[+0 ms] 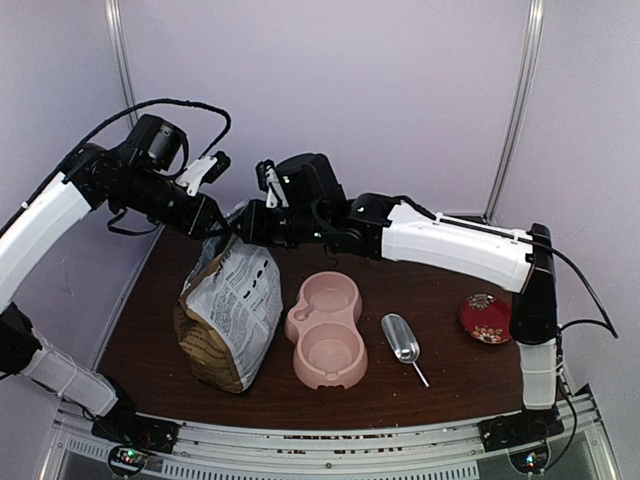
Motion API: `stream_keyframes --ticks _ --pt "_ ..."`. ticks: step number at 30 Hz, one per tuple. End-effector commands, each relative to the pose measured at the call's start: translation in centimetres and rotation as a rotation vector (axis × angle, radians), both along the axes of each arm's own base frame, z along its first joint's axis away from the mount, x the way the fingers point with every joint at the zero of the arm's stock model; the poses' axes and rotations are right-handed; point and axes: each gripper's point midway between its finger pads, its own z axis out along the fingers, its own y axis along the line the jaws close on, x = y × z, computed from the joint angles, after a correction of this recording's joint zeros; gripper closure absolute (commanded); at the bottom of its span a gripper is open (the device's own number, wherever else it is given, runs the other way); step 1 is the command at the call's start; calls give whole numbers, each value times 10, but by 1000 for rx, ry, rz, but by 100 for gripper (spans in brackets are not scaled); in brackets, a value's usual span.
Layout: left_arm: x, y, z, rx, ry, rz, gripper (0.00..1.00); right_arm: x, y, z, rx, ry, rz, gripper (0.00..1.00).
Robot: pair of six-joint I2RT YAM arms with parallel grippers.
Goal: Serve the pet food
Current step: Open the pet food bag at the center of the board.
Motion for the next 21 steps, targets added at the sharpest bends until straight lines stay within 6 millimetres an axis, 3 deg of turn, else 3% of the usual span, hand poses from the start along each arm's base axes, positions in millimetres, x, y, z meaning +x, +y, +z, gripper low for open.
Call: stream_keyframes --ticks 1,9,14,21 --pt "3 -3 13 -42 -48 5 76 0 -6 10 51 -6 -6 98" --pt "6 -7 14 -61 -45 3 77 -14 -4 22 207 14 90 100" --pt "16 -6 16 -22 -76 17 66 -8 -14 19 164 3 49 100" --pt "34 -9 6 46 -80 24 68 -1 -20 20 97 -14 9 86"
